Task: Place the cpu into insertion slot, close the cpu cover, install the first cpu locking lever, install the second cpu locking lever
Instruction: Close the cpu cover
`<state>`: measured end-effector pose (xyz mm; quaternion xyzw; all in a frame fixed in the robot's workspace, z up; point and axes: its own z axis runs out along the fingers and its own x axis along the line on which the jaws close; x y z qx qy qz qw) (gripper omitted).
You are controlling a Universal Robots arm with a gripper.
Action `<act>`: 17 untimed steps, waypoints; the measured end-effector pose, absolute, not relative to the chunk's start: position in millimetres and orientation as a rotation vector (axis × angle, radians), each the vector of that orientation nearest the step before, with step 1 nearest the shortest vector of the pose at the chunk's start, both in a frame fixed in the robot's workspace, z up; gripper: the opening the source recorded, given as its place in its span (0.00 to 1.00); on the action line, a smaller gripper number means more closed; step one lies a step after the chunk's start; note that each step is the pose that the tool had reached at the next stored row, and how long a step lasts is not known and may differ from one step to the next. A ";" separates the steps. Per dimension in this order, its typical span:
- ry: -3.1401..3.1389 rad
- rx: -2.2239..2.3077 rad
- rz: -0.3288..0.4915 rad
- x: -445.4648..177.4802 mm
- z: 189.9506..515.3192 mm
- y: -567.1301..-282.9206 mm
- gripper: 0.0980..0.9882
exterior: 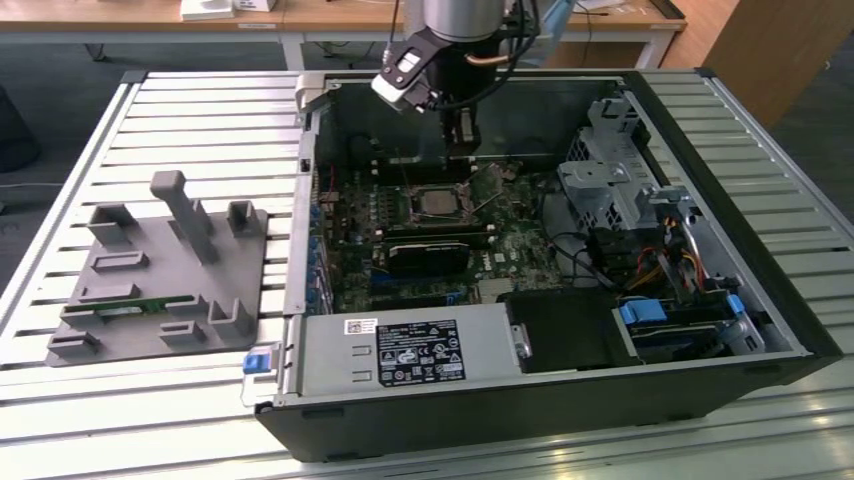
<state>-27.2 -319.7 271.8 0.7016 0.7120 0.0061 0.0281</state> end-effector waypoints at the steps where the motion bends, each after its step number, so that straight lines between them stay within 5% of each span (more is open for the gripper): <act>1: 2.200 2.168 0.022 -27.0 271.8 -319.8 0.01; 17: 2.207 2.175 0.012 -5.5 270.3 -319.8 0.01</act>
